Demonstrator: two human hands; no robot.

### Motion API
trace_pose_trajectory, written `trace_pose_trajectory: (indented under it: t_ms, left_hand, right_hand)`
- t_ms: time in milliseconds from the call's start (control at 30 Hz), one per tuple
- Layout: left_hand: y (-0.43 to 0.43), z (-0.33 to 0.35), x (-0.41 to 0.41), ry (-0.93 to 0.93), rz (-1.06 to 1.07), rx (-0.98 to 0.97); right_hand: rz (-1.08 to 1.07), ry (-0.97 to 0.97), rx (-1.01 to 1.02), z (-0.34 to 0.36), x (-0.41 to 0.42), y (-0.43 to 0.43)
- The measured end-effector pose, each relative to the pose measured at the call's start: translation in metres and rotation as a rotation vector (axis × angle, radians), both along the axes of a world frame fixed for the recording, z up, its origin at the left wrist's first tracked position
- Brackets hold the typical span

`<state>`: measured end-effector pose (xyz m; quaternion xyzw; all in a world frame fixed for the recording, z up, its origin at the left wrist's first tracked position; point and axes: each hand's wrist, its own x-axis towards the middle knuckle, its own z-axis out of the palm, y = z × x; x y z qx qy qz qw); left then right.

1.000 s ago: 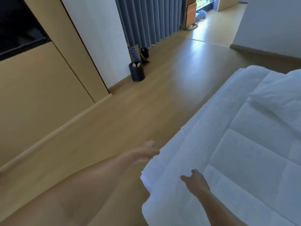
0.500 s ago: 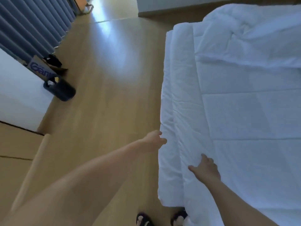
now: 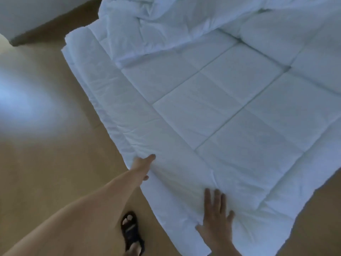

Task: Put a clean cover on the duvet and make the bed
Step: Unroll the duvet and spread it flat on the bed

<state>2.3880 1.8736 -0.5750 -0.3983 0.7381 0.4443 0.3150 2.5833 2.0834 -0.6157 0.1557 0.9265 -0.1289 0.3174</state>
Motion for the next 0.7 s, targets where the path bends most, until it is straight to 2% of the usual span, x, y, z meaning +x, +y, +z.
trace_pose_trajectory:
  t_ms: [67, 167, 233, 300, 400, 533, 700]
  left_hand:
    - [-0.012, -0.015, -0.025, 0.015, 0.058, 0.054]
    - [-0.026, -0.025, -0.063, 0.029, 0.113, 0.167]
    - [-0.035, -0.022, -0.085, 0.047, 0.117, 0.225]
    - [-0.045, -0.01, -0.1, 0.091, 0.069, 0.228]
    - [-0.063, 0.018, -0.117, 0.192, -0.072, 0.233]
    - [-0.095, 0.056, -0.124, 0.325, -0.224, 0.272]
    - [-0.138, 0.091, -0.128, 0.426, -0.254, 0.214]
  right_hand:
    - [-0.05, -0.028, 0.024, -0.012, 0.001, 0.001]
    - [-0.13, 0.113, 0.147, -0.001, -0.018, 0.0]
    - [-0.21, 0.128, 0.251, 0.013, -0.034, -0.001]
    - [-0.331, 0.08, 0.261, 0.034, -0.042, -0.013]
    - [-0.457, 0.135, 0.259, 0.07, -0.045, -0.034]
    - [-0.504, 0.245, 0.223, 0.131, -0.05, -0.053]
    - [-0.468, 0.264, 0.201, 0.197, -0.05, -0.102]
